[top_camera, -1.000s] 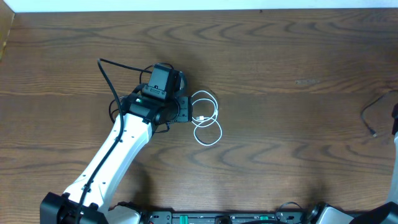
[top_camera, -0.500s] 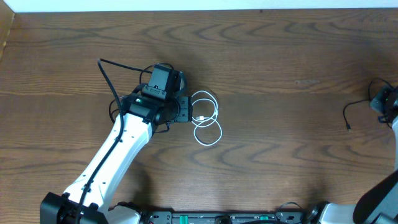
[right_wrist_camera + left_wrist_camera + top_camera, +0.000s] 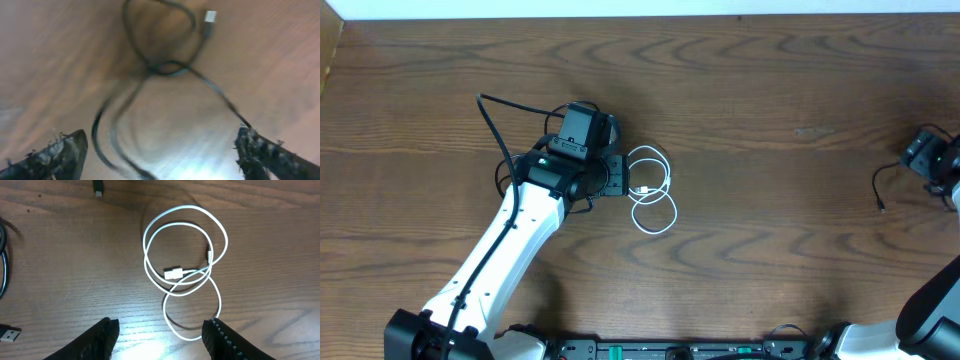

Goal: Untangle cables

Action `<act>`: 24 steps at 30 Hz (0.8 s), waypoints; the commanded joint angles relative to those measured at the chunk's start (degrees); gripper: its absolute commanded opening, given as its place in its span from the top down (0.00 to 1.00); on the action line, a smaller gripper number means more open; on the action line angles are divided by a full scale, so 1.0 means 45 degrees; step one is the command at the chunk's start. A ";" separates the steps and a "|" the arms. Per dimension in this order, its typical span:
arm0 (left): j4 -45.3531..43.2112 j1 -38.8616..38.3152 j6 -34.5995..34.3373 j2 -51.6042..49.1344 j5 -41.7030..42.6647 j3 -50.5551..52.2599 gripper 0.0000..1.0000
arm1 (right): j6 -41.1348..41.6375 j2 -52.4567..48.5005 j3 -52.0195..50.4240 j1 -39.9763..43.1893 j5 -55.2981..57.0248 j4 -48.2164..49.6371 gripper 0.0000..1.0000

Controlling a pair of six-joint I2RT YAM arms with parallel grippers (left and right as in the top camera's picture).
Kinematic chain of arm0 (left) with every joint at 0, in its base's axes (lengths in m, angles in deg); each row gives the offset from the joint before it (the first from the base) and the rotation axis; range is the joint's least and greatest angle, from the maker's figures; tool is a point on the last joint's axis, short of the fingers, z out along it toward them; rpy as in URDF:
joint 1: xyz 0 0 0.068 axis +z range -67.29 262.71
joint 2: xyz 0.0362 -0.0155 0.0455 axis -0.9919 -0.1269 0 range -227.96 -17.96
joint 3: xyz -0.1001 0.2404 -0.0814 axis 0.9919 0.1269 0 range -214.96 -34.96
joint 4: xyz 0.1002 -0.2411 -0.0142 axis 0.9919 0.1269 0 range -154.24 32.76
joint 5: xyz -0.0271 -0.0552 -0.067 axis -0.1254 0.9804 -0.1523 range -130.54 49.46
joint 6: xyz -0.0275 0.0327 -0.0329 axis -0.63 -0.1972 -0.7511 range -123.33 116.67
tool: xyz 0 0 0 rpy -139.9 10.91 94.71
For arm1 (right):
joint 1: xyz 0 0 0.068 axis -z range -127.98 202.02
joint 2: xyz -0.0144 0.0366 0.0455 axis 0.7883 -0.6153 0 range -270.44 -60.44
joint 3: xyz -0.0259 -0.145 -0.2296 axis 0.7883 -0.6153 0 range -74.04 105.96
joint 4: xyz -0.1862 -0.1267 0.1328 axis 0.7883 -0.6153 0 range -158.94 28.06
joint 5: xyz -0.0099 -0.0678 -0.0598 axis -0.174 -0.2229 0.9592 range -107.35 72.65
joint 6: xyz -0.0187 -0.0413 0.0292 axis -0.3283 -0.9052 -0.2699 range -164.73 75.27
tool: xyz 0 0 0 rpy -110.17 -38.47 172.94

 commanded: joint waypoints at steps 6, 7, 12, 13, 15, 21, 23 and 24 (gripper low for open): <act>0.0005 0.0005 -0.0015 0.0160 -0.0160 0.0010 0.41 | 0.0107 -0.0049 0.0015 0.0029 -0.3084 0.0389 0.06; 0.0005 0.0005 -0.0015 0.0160 -0.0160 0.0010 0.41 | 0.0107 -0.0049 0.0015 0.0024 -0.3084 0.0379 0.06; 0.0005 0.0005 -0.0015 0.0160 -0.0160 0.0010 0.41 | 0.0097 -0.0049 0.0015 0.0024 -0.4323 0.0345 0.08; 0.0000 0.0005 -0.0015 0.0160 -0.0160 0.0010 0.41 | 0.0102 -0.0049 0.0015 0.0024 -0.5013 0.0364 0.11; 0.0000 0.0005 -0.0015 0.0160 -0.0165 0.0010 0.41 | 0.0107 -0.0049 0.0015 0.0024 -0.5445 0.0505 0.15; 0.0005 0.0005 -0.0015 0.0160 -0.0160 0.0010 0.41 | 0.0515 -0.0049 0.0015 0.0024 -0.4600 0.0588 0.37; 0.0005 0.0005 -0.0015 0.0160 -0.0160 0.0010 0.41 | 0.1792 -0.0053 0.0010 0.0024 -0.3473 0.0583 0.41; 0.0005 0.0005 -0.0015 0.0160 -0.0160 0.0010 0.41 | 0.2220 -0.0053 0.0010 0.0024 -0.3133 0.0583 0.42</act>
